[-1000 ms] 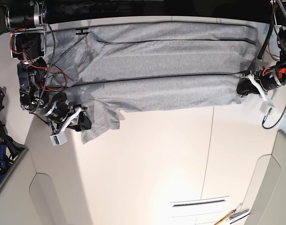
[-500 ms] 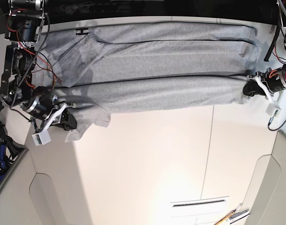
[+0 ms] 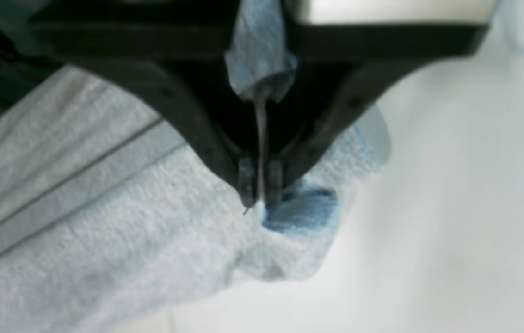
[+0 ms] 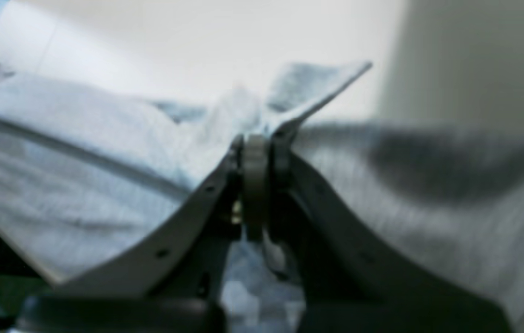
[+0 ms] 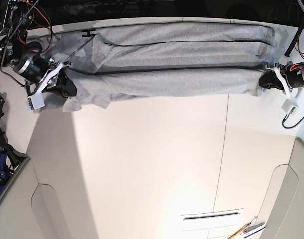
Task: Fold the T-shirt properly
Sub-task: 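Release the hem and regrasp the strip's end with the left gripper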
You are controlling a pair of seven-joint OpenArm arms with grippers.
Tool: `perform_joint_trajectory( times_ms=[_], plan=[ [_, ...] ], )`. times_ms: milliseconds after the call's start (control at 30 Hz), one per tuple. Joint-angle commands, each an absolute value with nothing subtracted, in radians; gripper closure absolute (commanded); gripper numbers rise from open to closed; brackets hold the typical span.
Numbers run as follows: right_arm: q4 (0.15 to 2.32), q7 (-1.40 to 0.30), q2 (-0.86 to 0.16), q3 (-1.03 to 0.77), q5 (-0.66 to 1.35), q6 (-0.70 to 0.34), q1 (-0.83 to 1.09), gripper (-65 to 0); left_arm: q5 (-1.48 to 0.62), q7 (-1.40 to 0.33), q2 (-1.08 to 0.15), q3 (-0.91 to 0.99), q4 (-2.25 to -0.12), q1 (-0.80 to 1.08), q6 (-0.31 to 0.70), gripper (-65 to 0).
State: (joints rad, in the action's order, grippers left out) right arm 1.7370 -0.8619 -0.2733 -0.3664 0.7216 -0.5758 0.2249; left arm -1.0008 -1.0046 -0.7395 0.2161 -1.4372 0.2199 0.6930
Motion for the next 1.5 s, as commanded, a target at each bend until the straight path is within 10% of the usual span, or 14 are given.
perform_joint_trajectory(
  times_ms=[0, 100, 267, 367, 433, 933, 1200, 1467],
  plan=[
    [1.754, -0.831, -0.285, -0.373, 0.741, -0.581, 0.233, 0.0, -1.013, -0.997, -0.765, 0.227, -1.45, 0.218, 0.698, 0.0],
    [1.753, -0.822, -0.284, -0.373, 0.733, -0.58, 0.275, 0.0, -1.014, -1.0, -0.765, 0.227, -1.45, 0.237, 0.698, 0.0],
    [1.741, -0.818, -0.285, -0.373, 0.657, -0.58, 0.296, -0.3, -1.067, -1.03, -0.765, 0.228, -1.451, 0.241, 0.698, -17.6],
    [1.742, -0.815, -0.286, -0.373, 0.659, -0.58, 0.294, -28.4, -1.135, -1.044, -0.765, 0.249, -1.464, 0.241, 0.698, -18.6],
    [1.742, -0.816, -0.285, -0.375, 0.665, -0.579, 0.294, -35.3, -1.183, -1.092, -0.764, 0.287, -1.484, 0.242, 0.698, -18.6],
    [1.879, -0.823, -0.237, -0.609, 0.805, -0.58, 0.289, -35.0, -1.248, -1.138, -0.685, 0.622, -1.526, 0.467, 0.698, -40.7],
    [1.882, -0.86, -0.187, -0.606, 0.813, -0.58, 0.292, -9.6, -1.023, -0.944, -0.556, 0.644, -1.523, 0.494, 0.698, -43.8],
    [1.882, -0.865, -0.185, -0.606, 0.812, -0.58, 0.292, -8.7, -1.016, -0.866, -0.49, 0.644, -1.521, 0.493, 0.689, -43.8]
  ],
)
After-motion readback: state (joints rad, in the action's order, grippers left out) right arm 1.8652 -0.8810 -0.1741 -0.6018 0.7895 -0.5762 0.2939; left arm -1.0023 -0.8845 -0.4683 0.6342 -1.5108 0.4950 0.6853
